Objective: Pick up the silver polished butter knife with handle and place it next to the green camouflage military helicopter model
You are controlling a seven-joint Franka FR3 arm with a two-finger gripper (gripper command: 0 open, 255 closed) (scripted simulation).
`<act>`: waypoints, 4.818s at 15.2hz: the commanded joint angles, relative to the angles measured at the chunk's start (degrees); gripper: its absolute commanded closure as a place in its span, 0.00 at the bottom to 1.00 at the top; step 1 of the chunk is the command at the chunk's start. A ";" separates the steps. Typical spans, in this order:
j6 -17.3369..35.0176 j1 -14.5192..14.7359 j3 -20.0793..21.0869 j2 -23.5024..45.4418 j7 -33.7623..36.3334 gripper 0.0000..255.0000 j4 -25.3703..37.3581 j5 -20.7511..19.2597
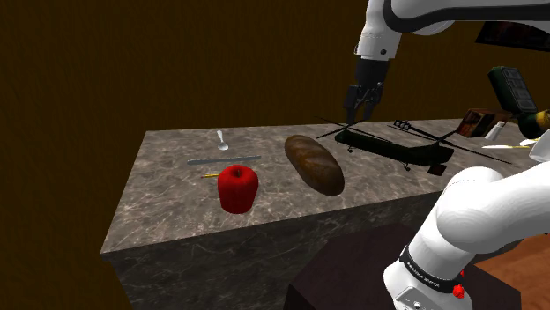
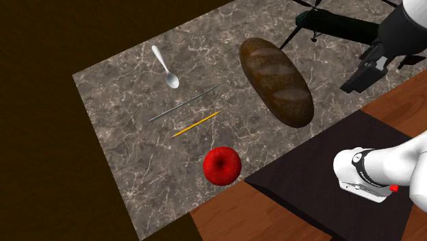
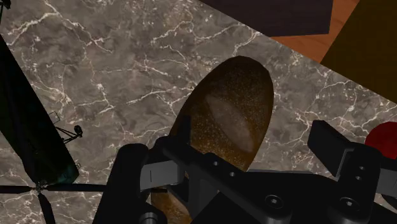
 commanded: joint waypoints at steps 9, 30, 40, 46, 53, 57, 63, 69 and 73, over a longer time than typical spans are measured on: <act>12.26 4.71 -2.31 16.03 -12.19 0.00 5.03 -0.33; 26.47 12.92 1.50 56.15 -40.60 0.00 34.03 3.81; 27.78 15.52 5.18 69.91 -48.30 0.00 47.69 2.89; 31.20 15.60 5.19 71.68 -48.30 0.00 46.04 2.88; 31.18 15.60 5.19 71.70 -48.30 0.00 46.07 2.88; 31.18 15.60 5.19 71.70 -48.30 1.00 46.07 2.88; 31.18 15.60 5.19 71.70 -48.30 1.00 46.07 2.88; 27.38 15.59 5.20 70.02 -48.19 1.00 48.20 2.87; 24.73 15.58 5.20 69.12 -48.12 1.00 49.94 2.86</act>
